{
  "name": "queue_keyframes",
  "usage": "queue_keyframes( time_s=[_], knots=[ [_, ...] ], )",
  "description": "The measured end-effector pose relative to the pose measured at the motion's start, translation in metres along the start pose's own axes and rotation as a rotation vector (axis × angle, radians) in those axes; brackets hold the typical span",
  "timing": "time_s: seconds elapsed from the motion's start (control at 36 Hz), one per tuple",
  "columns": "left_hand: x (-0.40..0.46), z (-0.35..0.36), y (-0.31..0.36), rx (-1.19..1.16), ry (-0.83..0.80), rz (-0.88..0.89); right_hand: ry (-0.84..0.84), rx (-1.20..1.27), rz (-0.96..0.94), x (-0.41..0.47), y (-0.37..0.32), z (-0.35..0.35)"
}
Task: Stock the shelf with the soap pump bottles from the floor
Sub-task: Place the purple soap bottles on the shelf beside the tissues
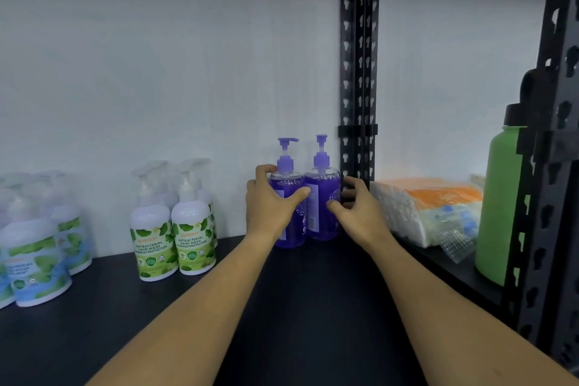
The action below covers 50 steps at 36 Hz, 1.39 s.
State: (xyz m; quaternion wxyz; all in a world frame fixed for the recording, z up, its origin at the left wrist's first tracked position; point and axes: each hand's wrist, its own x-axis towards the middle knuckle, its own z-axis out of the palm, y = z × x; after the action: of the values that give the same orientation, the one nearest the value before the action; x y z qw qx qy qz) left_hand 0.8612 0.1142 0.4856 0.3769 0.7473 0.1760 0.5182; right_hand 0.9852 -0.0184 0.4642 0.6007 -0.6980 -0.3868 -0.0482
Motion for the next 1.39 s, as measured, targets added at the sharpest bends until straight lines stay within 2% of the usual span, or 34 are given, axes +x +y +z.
queue_keyframes(
  time_s=[0.14,0.31,0.39,0.5,0.61,0.97,1.14,1.39],
  knots=[
    [0.001,-0.004,-0.004,-0.053,-0.027,-0.010,-0.003,0.000,-0.002,0.003,0.001,0.000],
    [0.002,-0.018,-0.009,-0.258,-0.203,-0.101,-0.032,-0.004,-0.008,0.004,0.002,0.001],
    [-0.001,-0.015,-0.006,-0.199,-0.197,-0.064,-0.031,-0.003,-0.020,0.004,0.001,0.002],
    [-0.007,-0.009,-0.006,0.028,-0.010,0.015,-0.020,-0.001,-0.035,0.003,0.001,0.001],
    [-0.014,-0.005,-0.007,0.127,0.006,0.036,-0.039,-0.001,-0.057,0.001,0.000,0.003],
    [-0.008,-0.016,-0.015,-0.077,-0.154,-0.015,-0.047,0.001,-0.069,0.002,-0.005,0.005],
    [-0.013,-0.006,-0.018,0.119,-0.076,-0.002,-0.036,-0.010,-0.078,0.002,-0.005,0.005],
    [-0.006,-0.012,-0.028,0.036,-0.150,0.003,-0.028,-0.022,-0.090,0.004,-0.006,0.005]
  ],
)
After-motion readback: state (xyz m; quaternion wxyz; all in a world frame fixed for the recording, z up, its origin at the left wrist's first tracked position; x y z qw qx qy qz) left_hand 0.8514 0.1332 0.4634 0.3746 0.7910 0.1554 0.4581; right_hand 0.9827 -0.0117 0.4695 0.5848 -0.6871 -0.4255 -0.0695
